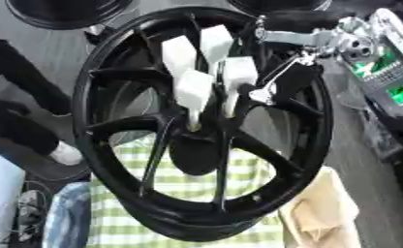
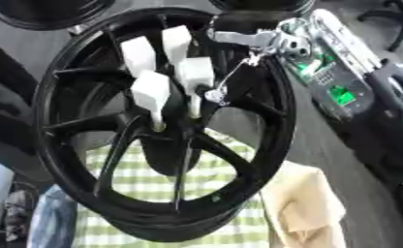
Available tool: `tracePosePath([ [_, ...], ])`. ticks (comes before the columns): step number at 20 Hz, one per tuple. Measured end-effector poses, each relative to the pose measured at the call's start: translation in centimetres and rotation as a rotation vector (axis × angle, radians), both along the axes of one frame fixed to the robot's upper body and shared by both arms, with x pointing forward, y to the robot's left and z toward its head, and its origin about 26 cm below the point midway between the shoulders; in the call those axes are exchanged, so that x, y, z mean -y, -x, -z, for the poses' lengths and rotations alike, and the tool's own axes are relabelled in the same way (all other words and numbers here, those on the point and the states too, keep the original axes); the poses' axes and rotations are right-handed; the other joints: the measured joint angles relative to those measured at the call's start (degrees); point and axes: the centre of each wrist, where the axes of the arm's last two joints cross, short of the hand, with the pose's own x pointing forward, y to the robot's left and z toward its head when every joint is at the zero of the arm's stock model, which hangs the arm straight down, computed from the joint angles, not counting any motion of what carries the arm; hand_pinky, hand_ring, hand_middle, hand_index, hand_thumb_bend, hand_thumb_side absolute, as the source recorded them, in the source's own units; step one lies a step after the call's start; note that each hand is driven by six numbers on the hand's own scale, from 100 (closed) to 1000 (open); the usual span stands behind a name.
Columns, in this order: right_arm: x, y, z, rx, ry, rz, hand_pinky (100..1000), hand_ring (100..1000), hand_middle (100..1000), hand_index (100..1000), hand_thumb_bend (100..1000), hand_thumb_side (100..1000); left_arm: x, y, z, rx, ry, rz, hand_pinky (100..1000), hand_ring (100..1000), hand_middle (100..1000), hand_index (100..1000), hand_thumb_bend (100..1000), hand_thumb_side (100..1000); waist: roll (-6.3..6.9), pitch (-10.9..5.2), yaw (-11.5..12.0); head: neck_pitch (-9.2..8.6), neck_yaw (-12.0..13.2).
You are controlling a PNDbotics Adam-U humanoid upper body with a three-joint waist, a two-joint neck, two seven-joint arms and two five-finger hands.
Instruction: Pull the pin out of the wheel hub.
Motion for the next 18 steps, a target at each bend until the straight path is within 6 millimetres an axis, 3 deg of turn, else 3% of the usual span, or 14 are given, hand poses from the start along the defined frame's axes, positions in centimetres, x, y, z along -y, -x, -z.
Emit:
tracePosePath([
  [10, 0.2, 1.0, -2.9, 0.012, -0.14, -0.017, 554, 471, 410, 599, 100, 182, 0.0, 0.0, 0.0, 0.0, 0.001, 0.001, 748, 688, 769, 770, 245, 827, -0.07, 0.0, 0.37, 0.04, -0.06],
  [18, 2.9, 3.8, -7.0, 0.073, -0.3, -0.028, 557, 467, 403, 603, 100, 114, 0.0, 0.0, 0.0, 0.0, 0.001, 0.001, 749, 686, 769, 770, 246, 826, -0.18, -0.01, 0.19, 0.05, -0.05],
])
